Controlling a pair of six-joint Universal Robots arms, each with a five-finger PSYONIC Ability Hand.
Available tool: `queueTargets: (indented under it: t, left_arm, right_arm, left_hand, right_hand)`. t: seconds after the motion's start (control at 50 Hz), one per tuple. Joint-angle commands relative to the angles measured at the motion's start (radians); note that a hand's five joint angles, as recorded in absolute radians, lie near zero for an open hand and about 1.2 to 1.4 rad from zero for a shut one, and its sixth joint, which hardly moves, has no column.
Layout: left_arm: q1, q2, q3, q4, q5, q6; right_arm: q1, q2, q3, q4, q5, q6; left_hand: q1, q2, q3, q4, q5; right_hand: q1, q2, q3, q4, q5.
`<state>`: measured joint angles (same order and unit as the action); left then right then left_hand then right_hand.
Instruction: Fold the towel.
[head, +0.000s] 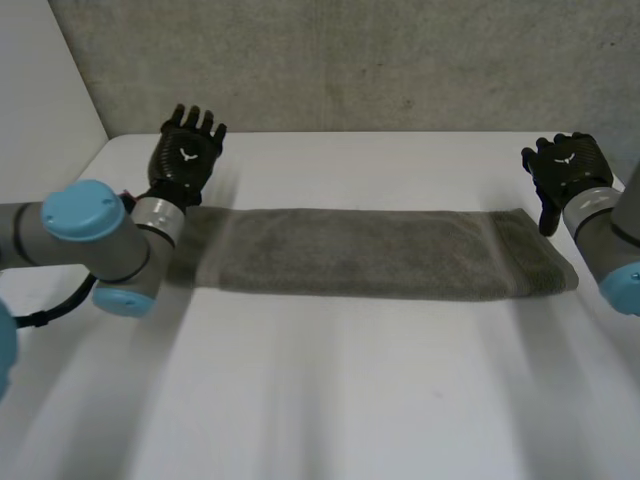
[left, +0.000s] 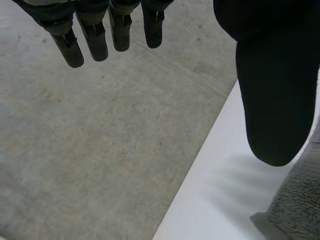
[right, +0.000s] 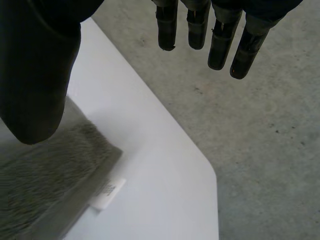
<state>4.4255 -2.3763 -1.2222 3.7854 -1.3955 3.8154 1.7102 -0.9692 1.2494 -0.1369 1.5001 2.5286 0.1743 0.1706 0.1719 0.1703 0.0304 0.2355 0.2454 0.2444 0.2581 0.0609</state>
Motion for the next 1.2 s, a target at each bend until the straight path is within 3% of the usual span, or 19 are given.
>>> queueTargets:
  t: [0.02, 0.12, 0.2, 0.32, 0.52, 0.58, 0.6, 0.62, 0.64, 0.84, 0.94, 1.02, 1.06, 1.2]
  left_arm:
    - [0.018, 0.204, -0.227, -0.007, 0.007, -0.138]
    - [0.031, 0.322, -0.354, -0.015, 0.007, -0.297]
    - [0.043, 0.406, -0.450, -0.033, 0.007, -0.448]
    - [0.045, 0.454, -0.536, -0.036, 0.010, -0.560]
    - [0.040, 0.457, -0.570, -0.030, 0.006, -0.559]
    - [0.038, 0.456, -0.570, -0.027, 0.004, -0.557]
    - [0.038, 0.456, -0.570, -0.026, 0.004, -0.557]
    - [0.038, 0.456, -0.570, -0.026, 0.004, -0.557]
    - [0.040, 0.456, -0.571, -0.026, 0.004, -0.557]
    - [0.045, 0.460, -0.580, -0.026, 0.004, -0.557]
    - [0.046, 0.479, -0.580, -0.027, 0.000, -0.557]
    - [0.046, 0.486, -0.580, -0.029, 0.003, -0.559]
    - [0.046, 0.490, -0.579, -0.029, 0.004, -0.562]
    - [0.043, 0.490, -0.570, -0.032, 0.004, -0.566]
  right_arm:
    - [-0.004, -0.068, 0.054, 0.262, -0.060, 0.005]
    - [-0.011, -0.071, 0.099, 0.346, -0.113, 0.022]
    - [-0.058, -0.065, 0.136, 0.303, -0.165, 0.056]
    - [-0.092, -0.010, 0.134, 0.214, -0.173, 0.067]
    - [-0.136, 0.056, 0.120, 0.148, -0.169, 0.056]
    - [-0.144, 0.073, 0.114, 0.146, -0.169, 0.055]
    - [-0.147, 0.078, 0.108, 0.146, -0.167, 0.055]
    - [-0.147, 0.078, 0.108, 0.146, -0.167, 0.055]
    - [-0.155, 0.079, 0.102, 0.145, -0.166, 0.058]
    - [-0.250, 0.046, 0.094, 0.138, -0.149, 0.042]
    - [-0.362, -0.012, 0.074, 0.149, -0.144, -0.100]
    - [-0.373, -0.014, 0.033, 0.149, -0.127, -0.174]
    - [-0.353, -0.020, 0.007, 0.152, -0.106, -0.182]
    - [-0.036, -0.077, -0.109, 0.085, -0.083, -0.100]
  left_hand:
    - [0.004, 0.008, 0.006, 0.008, -0.027]
    - [0.001, 0.005, 0.003, 0.005, -0.030]
    - [0.004, 0.008, 0.006, 0.008, -0.027]
    - [0.004, 0.008, 0.006, 0.008, -0.027]
    - [0.001, 0.005, 0.003, 0.005, -0.030]
    - [0.001, 0.005, 0.003, 0.005, -0.030]
    - [0.001, 0.005, 0.003, 0.005, -0.030]
    - [0.001, 0.005, 0.003, 0.005, -0.030]
    - [0.001, 0.005, 0.003, 0.005, -0.030]
    - [0.001, 0.005, 0.003, 0.005, -0.030]
    - [0.001, 0.005, 0.003, 0.005, -0.030]
    - [0.001, 0.005, 0.003, 0.005, -0.030]
    - [0.001, 0.005, 0.003, 0.005, -0.030]
    - [0.001, 0.005, 0.003, 0.005, -0.030]
  right_hand:
    - [-0.061, -0.071, -0.070, -0.084, -0.061]
    - [-0.048, -0.058, -0.057, -0.070, -0.048]
    - [0.069, 0.059, 0.060, 0.047, 0.069]
    - [0.190, 0.180, 0.181, 0.167, 0.190]
    - [0.390, 0.380, 0.381, 0.367, 0.390]
    - [0.601, 0.591, 0.592, 0.578, 0.601]
    - [0.848, 0.838, 0.839, 0.826, 0.848]
    - [0.851, 0.841, 0.842, 0.828, 0.851]
    - [1.141, 1.131, 1.132, 1.119, 1.141]
    - [1.161, 1.151, 1.152, 1.138, 1.161]
    - [1.161, 1.151, 1.152, 1.138, 1.161]
    - [1.161, 1.151, 1.152, 1.138, 1.161]
    - [1.161, 1.151, 1.152, 1.138, 1.161]
    - [1.161, 1.151, 1.152, 1.138, 1.161]
